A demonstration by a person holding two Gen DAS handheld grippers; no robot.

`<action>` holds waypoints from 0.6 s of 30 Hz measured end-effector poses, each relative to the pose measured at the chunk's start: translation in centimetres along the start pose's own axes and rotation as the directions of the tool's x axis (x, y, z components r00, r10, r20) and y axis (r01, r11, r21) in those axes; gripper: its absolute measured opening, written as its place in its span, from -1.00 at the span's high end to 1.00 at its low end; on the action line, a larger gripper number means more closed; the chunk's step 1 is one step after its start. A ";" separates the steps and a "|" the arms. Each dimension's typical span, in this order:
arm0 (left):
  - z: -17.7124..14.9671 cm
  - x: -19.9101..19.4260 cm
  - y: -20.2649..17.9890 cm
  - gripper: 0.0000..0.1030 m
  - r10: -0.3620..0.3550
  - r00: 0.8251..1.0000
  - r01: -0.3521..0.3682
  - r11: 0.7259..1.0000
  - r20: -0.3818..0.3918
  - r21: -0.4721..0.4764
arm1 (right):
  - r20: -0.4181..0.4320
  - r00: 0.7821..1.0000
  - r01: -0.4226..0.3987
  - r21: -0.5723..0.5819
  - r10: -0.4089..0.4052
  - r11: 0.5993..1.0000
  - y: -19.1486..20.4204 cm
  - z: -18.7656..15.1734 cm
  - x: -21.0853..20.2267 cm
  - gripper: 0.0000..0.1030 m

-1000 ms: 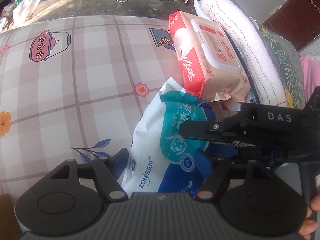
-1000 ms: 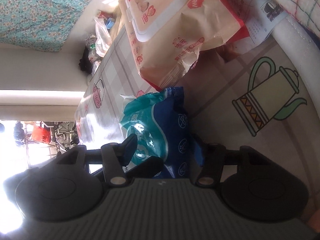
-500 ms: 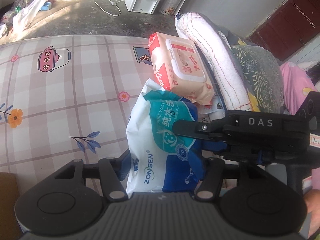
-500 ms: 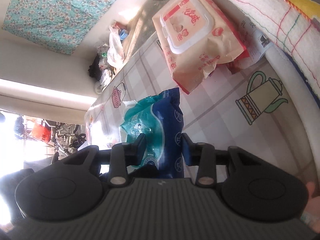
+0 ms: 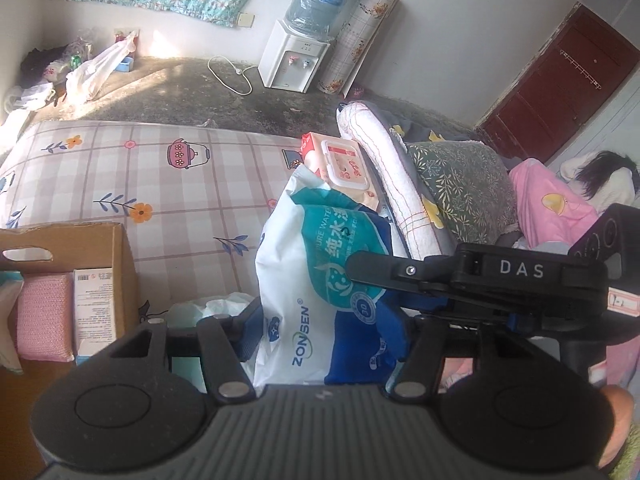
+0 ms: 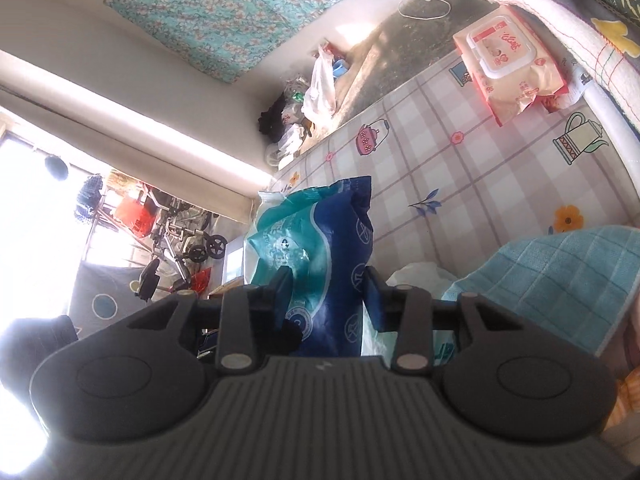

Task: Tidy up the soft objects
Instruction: 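Carry the wet-wipes pack with the right tool over the cardboard box, then lower the wet-wipes pack into the box and open the right tool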

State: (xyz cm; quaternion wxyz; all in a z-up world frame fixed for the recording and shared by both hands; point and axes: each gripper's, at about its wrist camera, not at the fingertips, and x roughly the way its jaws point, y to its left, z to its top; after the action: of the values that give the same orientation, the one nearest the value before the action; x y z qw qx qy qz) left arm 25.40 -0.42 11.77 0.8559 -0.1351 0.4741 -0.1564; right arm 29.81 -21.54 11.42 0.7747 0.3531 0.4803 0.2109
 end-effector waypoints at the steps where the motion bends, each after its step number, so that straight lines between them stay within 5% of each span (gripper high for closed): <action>1: -0.9 -1.3 0.7 -0.16 0.013 1.000 -0.013 1.000 0.009 -0.011 | -0.019 1.000 -0.013 -0.016 0.013 1.000 1.2 -1.3 0.0 0.26; 8: -7.9 -7.5 7.8 -0.17 0.098 0.994 -0.093 0.988 0.038 -0.126 | -0.185 0.981 -0.081 -0.110 0.059 0.991 7.6 -9.7 4.2 0.23; 13: -11.9 -8.7 13.4 -0.17 0.135 0.991 -0.130 0.965 0.005 -0.228 | -0.284 0.958 -0.069 -0.153 0.023 0.986 10.1 -14.7 8.8 0.22; 18: -13.3 -7.4 17.4 -0.20 0.106 0.993 -0.116 0.951 -0.048 -0.286 | -0.297 0.953 -0.019 -0.239 -0.055 0.971 11.1 -17.1 11.9 0.18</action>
State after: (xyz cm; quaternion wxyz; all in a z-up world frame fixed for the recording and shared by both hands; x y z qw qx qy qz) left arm 12.76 17.29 3.99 0.8268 -0.2291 0.5123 -0.0393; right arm 20.06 -0.36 7.71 0.7312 0.2165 0.5670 0.3114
